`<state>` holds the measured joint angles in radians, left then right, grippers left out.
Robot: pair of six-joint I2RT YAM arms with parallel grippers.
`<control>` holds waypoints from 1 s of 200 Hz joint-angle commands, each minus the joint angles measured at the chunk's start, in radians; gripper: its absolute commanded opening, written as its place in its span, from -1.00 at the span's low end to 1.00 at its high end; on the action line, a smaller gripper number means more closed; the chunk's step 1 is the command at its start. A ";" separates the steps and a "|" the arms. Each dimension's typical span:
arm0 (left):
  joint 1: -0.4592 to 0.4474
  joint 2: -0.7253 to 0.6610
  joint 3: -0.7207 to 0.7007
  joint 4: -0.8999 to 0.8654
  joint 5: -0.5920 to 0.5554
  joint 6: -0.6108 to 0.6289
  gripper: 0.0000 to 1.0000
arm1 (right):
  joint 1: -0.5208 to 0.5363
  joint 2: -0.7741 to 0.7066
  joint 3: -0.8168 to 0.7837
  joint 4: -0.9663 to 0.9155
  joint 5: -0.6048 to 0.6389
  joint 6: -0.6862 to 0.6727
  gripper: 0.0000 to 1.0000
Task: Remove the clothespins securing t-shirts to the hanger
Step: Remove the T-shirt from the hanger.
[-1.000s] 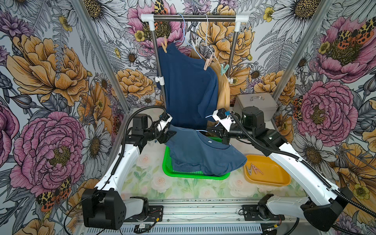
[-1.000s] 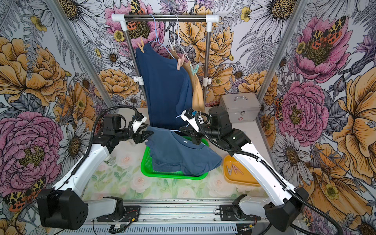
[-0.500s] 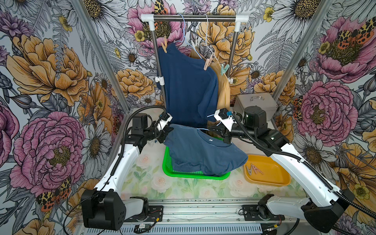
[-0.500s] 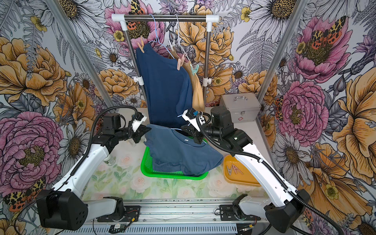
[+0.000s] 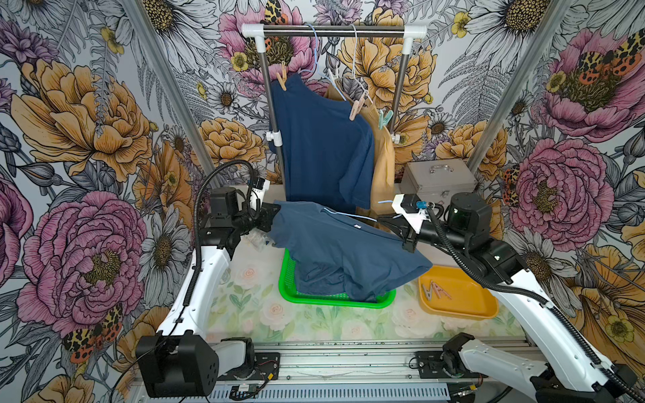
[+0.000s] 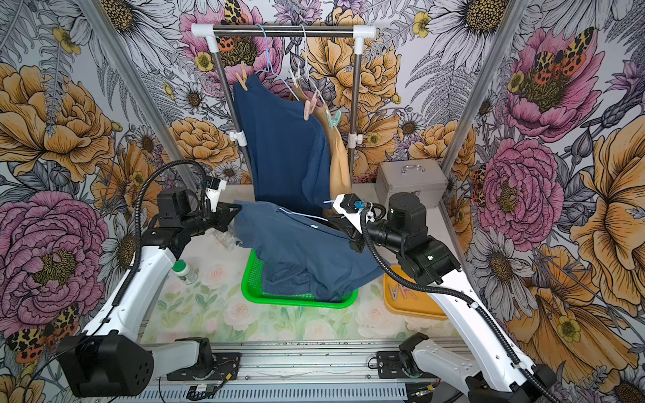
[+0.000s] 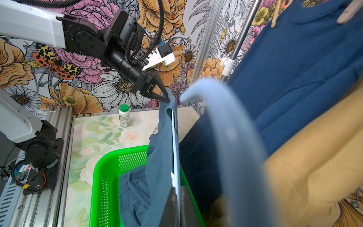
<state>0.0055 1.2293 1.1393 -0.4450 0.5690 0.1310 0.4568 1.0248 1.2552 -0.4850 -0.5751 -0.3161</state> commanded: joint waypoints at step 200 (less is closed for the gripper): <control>-0.283 -0.147 0.174 -0.073 -0.287 -0.015 -1.00 | 0.266 0.326 0.085 0.997 0.354 0.405 -1.00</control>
<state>-0.2375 1.1110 1.2991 -0.4801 0.3603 0.0921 0.7006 1.2995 1.2644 0.2623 -0.2821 0.0238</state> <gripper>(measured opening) 0.049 0.062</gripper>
